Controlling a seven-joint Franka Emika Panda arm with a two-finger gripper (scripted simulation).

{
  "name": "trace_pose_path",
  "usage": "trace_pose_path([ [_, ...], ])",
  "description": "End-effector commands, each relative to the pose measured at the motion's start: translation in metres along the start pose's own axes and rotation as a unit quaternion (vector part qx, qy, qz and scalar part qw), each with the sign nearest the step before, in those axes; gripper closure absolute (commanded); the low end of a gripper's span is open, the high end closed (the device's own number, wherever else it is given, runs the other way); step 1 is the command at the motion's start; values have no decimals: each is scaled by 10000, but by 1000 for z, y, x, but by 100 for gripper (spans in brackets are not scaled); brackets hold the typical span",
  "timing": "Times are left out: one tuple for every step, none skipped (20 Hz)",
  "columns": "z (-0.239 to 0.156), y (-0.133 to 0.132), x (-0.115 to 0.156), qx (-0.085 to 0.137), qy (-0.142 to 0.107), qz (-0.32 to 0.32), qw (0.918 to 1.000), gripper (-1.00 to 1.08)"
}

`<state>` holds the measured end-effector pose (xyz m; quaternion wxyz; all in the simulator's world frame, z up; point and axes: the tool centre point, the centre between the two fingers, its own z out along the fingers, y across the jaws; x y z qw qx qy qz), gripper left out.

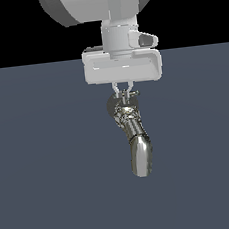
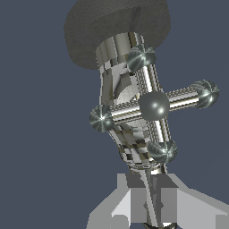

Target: Turn on the faucet by rotating a designated handle.

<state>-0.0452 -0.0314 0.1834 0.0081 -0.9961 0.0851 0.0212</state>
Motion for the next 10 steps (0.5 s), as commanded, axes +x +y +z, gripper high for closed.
trace_pose_path([
  [16,43,15,36,96,657,9978,87],
  [17,85,57,-51,329,1089,9935,75],
  [1,112,48,-110,485,1377,9892,75],
  [2,140,49,-325,543,1501,9866,86],
  [1,158,49,-333,588,1826,9809,67],
  [0,179,51,-504,672,1953,9771,25],
  [1,139,76,-275,722,2385,9681,-90],
  [-2,189,56,-68,766,2769,9578,-90],
  [1,191,58,-343,790,2365,9678,-60],
  [2,175,60,-420,797,2252,9701,-60],
])
